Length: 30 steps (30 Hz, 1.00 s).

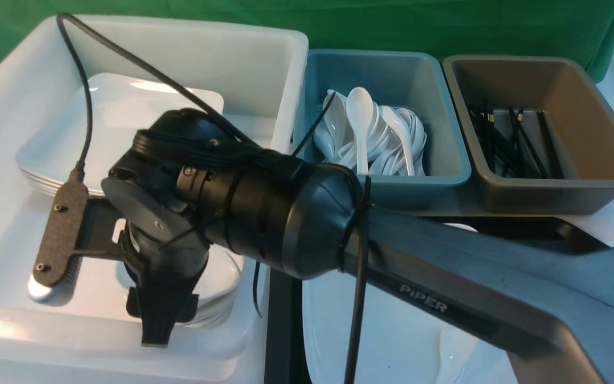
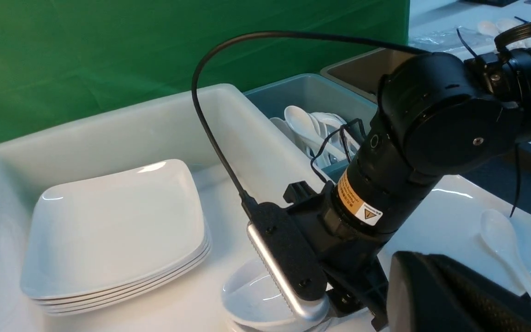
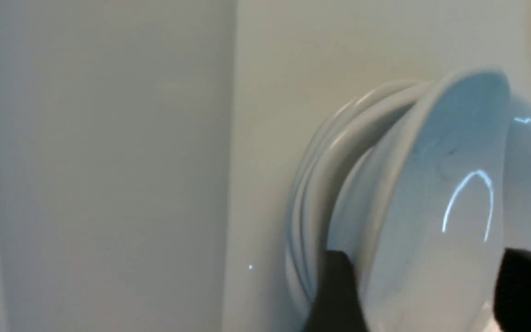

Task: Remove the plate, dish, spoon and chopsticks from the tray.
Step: Use the right arm to put the small plate into the large storage box on the left, then use the left arm to grab a soup spoon from the plate

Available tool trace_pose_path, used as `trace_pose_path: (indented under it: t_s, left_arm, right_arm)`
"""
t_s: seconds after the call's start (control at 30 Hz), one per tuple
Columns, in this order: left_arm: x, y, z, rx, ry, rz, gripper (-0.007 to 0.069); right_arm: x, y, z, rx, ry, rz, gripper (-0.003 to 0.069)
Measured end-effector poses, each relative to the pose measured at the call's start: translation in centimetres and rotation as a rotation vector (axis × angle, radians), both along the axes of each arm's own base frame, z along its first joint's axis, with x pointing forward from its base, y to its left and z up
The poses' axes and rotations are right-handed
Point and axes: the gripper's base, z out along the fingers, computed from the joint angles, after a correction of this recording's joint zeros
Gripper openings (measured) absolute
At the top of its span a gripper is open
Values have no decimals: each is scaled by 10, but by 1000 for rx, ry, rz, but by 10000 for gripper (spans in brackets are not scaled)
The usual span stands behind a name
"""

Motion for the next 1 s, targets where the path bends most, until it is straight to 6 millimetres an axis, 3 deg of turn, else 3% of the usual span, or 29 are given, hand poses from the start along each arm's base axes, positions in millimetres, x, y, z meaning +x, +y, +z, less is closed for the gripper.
trace_pose_path:
  t_s: [0.1,0.23,0.33,0.4,0.43,0.53,0.57,0.6,0.63,0.73,0.77,0.83,0.87,0.9,1.0]
  left_arm:
    - [-1,-2,0,-16,11,-20,13]
    - [6,-7,-5,-15,28,-28,13]
    - [22,-17,-9,15,90,-31,13]
    - [28,-21,-10,24,118,-35,13]
    - [41,-30,-11,40,170,-43,13]
    - [62,-44,-14,81,266,-56,15]
    - [62,-44,-15,81,270,-58,15]
    - [77,-54,-19,120,346,-65,14]
    - [80,-56,-20,132,361,-68,14]
    - [110,-75,-35,198,500,-80,14]
    - [112,-77,-36,199,506,-82,14]
    - [136,-97,-48,202,591,-123,15]
    - [138,-99,-49,197,599,-125,15]
    - [158,-116,-60,184,656,-163,15]
    - [186,-149,-81,160,738,-224,15]
  right_arm:
    - [-9,-13,28,-6,8,-30,559]
    - [-24,-41,80,18,7,-85,524]
    - [-29,-62,118,120,-11,-159,424]
    - [-29,-70,128,152,-12,-192,377]
    - [-30,-86,142,195,-6,-255,286]
    - [-36,-125,160,238,10,-366,166]
    - [-37,-129,161,240,11,-374,160]
    - [-47,-165,171,270,21,-454,120]
    - [-49,-173,168,261,28,-476,114]
    - [-77,-239,167,287,43,-610,102]
    - [-79,-242,170,302,40,-613,102]
    - [-101,-279,155,307,60,-696,99]
    - [-103,-282,153,308,62,-703,98]
    - [-118,-302,144,319,63,-742,98]
    - [-141,-336,128,353,50,-812,98]
